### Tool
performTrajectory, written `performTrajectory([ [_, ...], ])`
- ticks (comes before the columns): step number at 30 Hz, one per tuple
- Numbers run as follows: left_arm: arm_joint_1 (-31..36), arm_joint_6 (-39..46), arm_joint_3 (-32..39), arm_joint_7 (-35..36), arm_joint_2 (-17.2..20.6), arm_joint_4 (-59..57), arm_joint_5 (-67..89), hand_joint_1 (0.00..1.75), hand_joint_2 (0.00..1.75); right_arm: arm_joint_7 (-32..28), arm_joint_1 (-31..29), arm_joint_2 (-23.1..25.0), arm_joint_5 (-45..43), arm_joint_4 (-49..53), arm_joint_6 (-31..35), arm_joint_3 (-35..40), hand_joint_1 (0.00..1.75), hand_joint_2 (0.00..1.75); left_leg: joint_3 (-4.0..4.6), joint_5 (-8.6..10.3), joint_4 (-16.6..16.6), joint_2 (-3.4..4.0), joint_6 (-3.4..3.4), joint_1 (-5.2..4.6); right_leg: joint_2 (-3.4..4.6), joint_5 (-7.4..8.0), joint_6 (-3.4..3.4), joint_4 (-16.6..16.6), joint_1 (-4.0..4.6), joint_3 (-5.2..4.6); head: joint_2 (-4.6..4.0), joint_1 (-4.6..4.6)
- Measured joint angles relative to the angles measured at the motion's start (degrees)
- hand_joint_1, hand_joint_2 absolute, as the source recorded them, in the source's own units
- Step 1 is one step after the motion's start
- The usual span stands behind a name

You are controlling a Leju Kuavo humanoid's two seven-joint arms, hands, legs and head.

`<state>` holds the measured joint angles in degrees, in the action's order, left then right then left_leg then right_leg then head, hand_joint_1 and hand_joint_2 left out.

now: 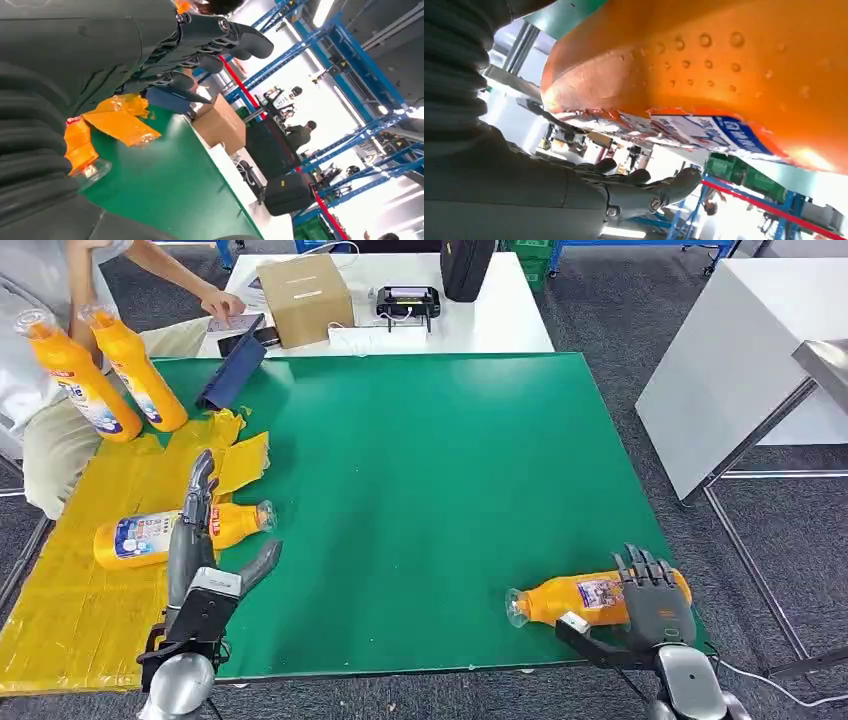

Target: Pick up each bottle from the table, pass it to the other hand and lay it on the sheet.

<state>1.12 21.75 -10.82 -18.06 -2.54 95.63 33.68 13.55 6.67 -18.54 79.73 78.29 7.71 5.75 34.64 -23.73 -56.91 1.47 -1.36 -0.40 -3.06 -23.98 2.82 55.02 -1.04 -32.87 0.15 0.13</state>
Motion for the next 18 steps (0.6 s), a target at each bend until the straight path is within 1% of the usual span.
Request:
performTrajectory([
  [1, 0.1, 0.0, 0.0, 0.0, 0.0, -0.2, -0.1, 0.0, 1.75, -0.1, -0.1, 0.2, 0.0, -0.4, -0.1, -0.3, 0.1, 1.75, -0.03, 0.0, 0.0, 0.05, 0.0, 0.0, 0.01, 0.0, 0.0, 0.0, 0.0, 0.01, 0.0, 0.0],
  [2, 0.2, 0.0, 0.0, 0.0, 0.0, -0.3, -0.2, 0.0, 1.75, -0.3, -0.2, 0.3, 0.0, -0.9, -0.3, -0.6, 0.73, 1.75, -0.07, 0.0, 0.0, 0.09, 0.0, 0.0, 0.04, 0.01, -0.01, 0.0, 0.0, 0.03, 0.0, 0.0],
  [4, 0.2, 0.0, -0.1, 0.0, 0.0, -0.5, -0.6, 0.0, 1.75, -0.9, -0.8, 0.5, 0.0, -2.1, -1.1, -1.1, 0.73, 1.75, -0.16, 0.0, 0.0, 0.25, 0.0, 0.01, 0.14, 0.02, -0.04, -0.1, 0.01, 0.05, 0.0, -0.02],
  [9, 0.4, 0.0, -0.1, 0.0, 0.0, -1.0, -0.9, 0.0, 1.75, -2.5, -1.1, 0.5, -0.9, -4.4, -1.4, -2.0, 0.73, 1.75, -0.21, 0.04, 0.0, 0.25, -0.05, 0.02, 0.14, 0.04, -0.03, -0.1, 0.0, 0.16, 0.0, 0.02],
  [10, 0.4, 0.0, -0.1, 0.0, 0.0, -1.2, -0.9, 0.0, 1.75, -2.6, -1.3, 0.5, -0.9, -4.8, -1.4, -2.0, 1.47, 1.75, -0.21, 0.05, 0.0, 0.25, -0.06, 0.01, 0.14, 0.06, -0.04, -0.1, 0.0, 0.17, 0.0, 0.0],
  [11, 0.4, 0.0, -0.2, 0.0, 0.0, -1.3, -0.9, 0.0, 1.75, -2.6, -1.5, 0.5, -0.9, -5.1, -1.4, -2.1, 1.55, 1.75, -0.22, 0.06, 0.0, 0.25, -0.08, 0.01, 0.15, 0.08, -0.06, -0.1, 0.0, 0.19, 0.0, 0.0],
  [12, 0.4, 0.0, -0.2, 0.0, 0.0, -1.3, -0.9, 0.0, 1.75, -2.7, -1.7, 0.5, -0.9, -5.3, -1.4, -2.1, 1.57, 1.75, -0.26, 0.06, 0.0, 0.25, -0.08, 0.02, 0.16, 0.1, -0.09, -0.2, 0.0, 0.22, 0.0, 0.02],
  [14, 0.4, 0.0, -0.3, 0.0, 0.0, -1.3, -0.9, 0.0, 1.75, -2.7, -1.9, 0.5, -0.9, -5.6, -1.4, -2.1, 1.68, 1.75, -0.29, 0.06, 0.0, 0.22, -0.09, 0.02, 0.15, 0.09, -0.06, -0.2, 0.0, 0.33, 0.0, 0.02],
  [17, 0.4, 0.1, -0.4, -0.1, 0.0, -1.3, -1.3, 0.0, 1.75, -3.5, -2.4, 0.5, -1.4, -5.9, -1.4, -2.1, 1.66, 1.75, -0.3, 0.06, 0.0, 0.17, -0.09, 0.02, 0.13, 0.13, 0.03, -0.2, 0.0, 0.38, 0.0, 0.02],
  [18, 0.3, 0.2, -0.4, -0.1, 0.0, -1.3, -1.4, 0.0, 1.75, -4.0, -2.5, 0.6, -1.9, -6.0, -1.4, -2.1, 1.62, 1.75, -0.29, 0.06, 0.0, 0.17, -0.09, 0.02, 0.13, 0.14, 0.05, -0.2, 0.0, 0.39, 0.0, 0.0],
])
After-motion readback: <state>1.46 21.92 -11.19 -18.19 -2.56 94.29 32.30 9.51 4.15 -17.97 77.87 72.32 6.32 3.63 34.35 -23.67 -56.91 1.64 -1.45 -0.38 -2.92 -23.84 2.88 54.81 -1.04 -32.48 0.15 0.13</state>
